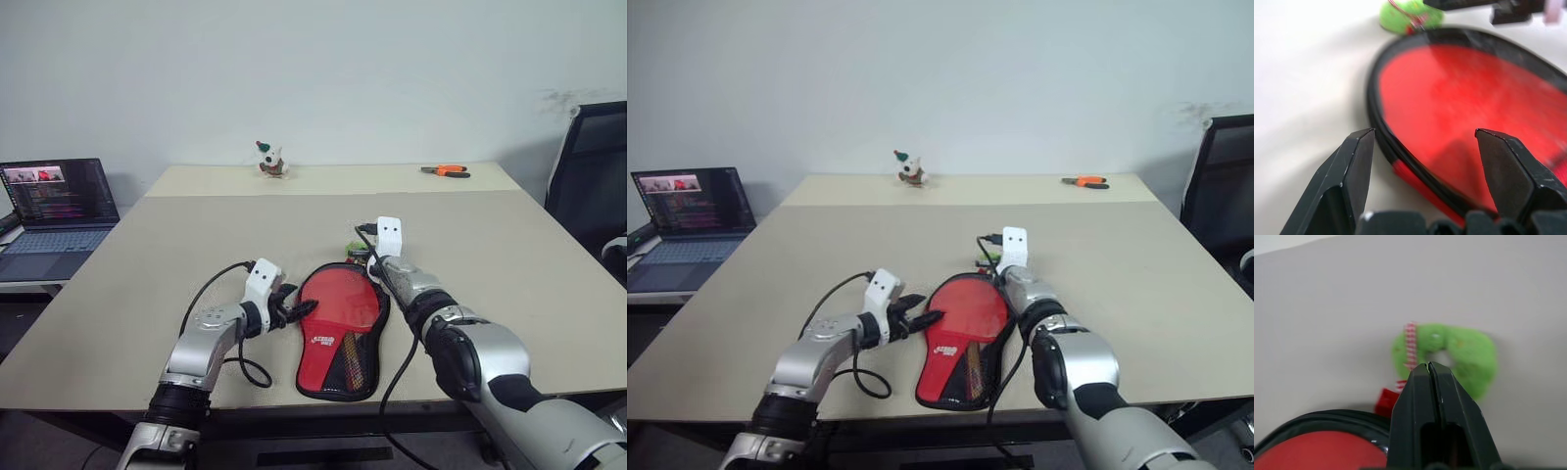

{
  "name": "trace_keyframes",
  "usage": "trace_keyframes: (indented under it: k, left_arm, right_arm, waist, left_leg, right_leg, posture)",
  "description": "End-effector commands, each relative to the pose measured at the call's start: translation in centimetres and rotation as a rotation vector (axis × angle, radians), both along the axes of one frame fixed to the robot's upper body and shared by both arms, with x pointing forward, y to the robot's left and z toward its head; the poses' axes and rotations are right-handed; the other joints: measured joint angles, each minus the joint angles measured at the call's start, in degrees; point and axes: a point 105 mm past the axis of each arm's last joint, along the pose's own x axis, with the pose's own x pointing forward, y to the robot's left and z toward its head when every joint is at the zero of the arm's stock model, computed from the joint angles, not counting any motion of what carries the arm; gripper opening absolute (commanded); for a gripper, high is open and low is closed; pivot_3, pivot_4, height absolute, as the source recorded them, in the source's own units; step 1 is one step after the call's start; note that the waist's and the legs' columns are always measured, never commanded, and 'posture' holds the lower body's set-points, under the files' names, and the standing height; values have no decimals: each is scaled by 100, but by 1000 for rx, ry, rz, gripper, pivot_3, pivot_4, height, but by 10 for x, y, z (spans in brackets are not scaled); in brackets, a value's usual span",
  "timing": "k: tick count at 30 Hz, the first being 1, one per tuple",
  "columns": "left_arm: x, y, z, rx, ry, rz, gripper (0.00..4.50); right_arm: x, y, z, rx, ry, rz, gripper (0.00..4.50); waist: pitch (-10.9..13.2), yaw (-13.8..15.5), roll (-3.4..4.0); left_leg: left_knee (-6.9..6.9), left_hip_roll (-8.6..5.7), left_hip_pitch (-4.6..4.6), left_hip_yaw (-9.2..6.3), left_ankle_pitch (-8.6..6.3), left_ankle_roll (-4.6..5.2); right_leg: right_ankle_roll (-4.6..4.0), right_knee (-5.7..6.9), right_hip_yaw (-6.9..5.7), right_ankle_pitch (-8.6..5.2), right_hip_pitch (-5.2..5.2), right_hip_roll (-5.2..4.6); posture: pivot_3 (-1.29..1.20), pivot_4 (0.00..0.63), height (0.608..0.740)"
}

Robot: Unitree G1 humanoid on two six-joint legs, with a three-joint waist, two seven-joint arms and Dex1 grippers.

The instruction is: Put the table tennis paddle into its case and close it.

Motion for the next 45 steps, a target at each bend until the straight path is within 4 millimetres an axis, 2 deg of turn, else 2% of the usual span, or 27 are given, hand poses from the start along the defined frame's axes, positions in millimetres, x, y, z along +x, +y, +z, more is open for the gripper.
trace_keyframes:
  k: [1, 4, 8, 11, 13, 15, 16, 19, 25, 28, 31, 37, 44, 45]
  left_arm:
    - [12, 12, 30, -39, -100, 54, 3553]
    - [23, 20, 37, -46, -126, 100, 3553]
    - [35, 22, 40, -53, -134, 117, 3553]
    - [34, 17, 42, -80, -115, 53, 3553]
    - [29, 17, 44, -89, -106, -4, 3553]
    - [26, 25, 46, -85, -95, -36, 3553]
    - [24, 28, 48, -82, -91, -48, 3553]
    - [21, 37, 52, -68, -88, -68, 3553]
    - [16, 46, 60, -68, -90, -98, 3553]
    - [5, 47, 57, -52, -68, -150, 3553]
    - [3, 53, 56, -41, -61, -134, 3553]
    - [-1, 51, 56, -43, -53, -148, 3553]
    - [-24, 39, 63, -54, -36, -312, 3553]
    - [-28, 39, 64, -49, -36, -338, 3553]
  right_arm:
    - [-4, 7, 30, 44, -75, 199, 50]
    - [-12, -20, 25, 19, -76, 249, 50]
    - [-39, -56, 10, -56, -55, 254, 50]
    - [-60, -72, -8, -108, -11, 253, 50]
    - [-66, -86, -20, -132, 19, 204, 50]
    - [-66, -92, -22, -87, 33, 151, 50]
    - [-66, -93, -21, -67, 31, 136, 50]
    - [-61, -91, -16, -32, 18, 111, 634]
    - [-56, -90, 1, 53, -11, 134, 2740]
    - [-60, -74, 8, 95, -9, 238, 3790]
    - [-57, -66, 8, 99, 2, 260, 3790]
    - [-43, -53, -9, 49, 26, 256, 3790]
    - [-34, -31, -24, -27, 41, 316, 3790]
    - [-33, -29, -25, -35, 40, 325, 3626]
  waist:
    - [0, 4, 0]
    - [0, 45, -1]
    - [-1, 157, -1]
    - [0, 148, -1]
    - [0, 94, -1]
    - [0, 29, 0]
    - [0, -5, 0]
    - [0, -17, 0]
    - [1, 24, 0]
    - [1, 27, 0]
    - [1, 23, 1]
    - [1, 14, 1]
    - [1, -15, 1]
    - [1, -16, 1]
  left_leg:
    - [0, 0, 0, -1, 0, 0]
    - [0, -2, -3, -4, 0, 0]
    - [2, -8, -12, -13, -1, 0]
    - [1, -8, -21, -13, -1, 0]
    - [1, -5, -18, -8, -1, 0]
    - [1, -2, -9, -4, -1, 0]
    - [1, 0, -6, -3, 0, 0]
    - [0, 5, 1, -4, 0, 0]
    - [1, -2, -5, -5, 0, 0]
    - [-2, -2, -6, -8, -1, 1]
    - [-6, 0, -4, -7, -1, 1]
    - [-6, 0, -2, -6, -1, 1]
    - [-9, 2, 0, -2, 0, 0]
    - [-10, 2, 0, -2, 0, 0]
  right_leg:
    - [0, 0, -2, 0, 0, 0]
    - [1, -5, -5, 0, 3, -2]
    - [3, -12, -13, 0, 2, -9]
    - [2, -13, -13, 0, -5, -9]
    - [2, -10, -8, 0, -6, -6]
    - [2, -5, -4, -1, -5, -3]
    - [1, -2, -2, 0, -5, -1]
    - [-5, 2, -3, 3, -4, 5]
    - [-3, -4, -5, 3, -2, -2]
    - [-3, -8, -9, 3, -1, -2]
    - [-4, -8, -7, 2, -2, -1]
    - [-4, -5, -7, 2, -2, 0]
    - [-4, -7, -3, 3, -3, 0]
    - [-5, -5, -3, 2, -3, 1]
  posture:
    - [0, 150, 740]
    - [0, 150, 740]
    - [0, 150, 740]
    - [0, 150, 740]
    - [0, 150, 740]
    - [0, 150, 740]
    - [0, 150, 740]
    - [0, 150, 740]
    - [0, 150, 740]
    - [0, 150, 740]
    - [0, 150, 740]
    - [0, 150, 740]
    - [0, 150, 740]
    - [0, 150, 740]
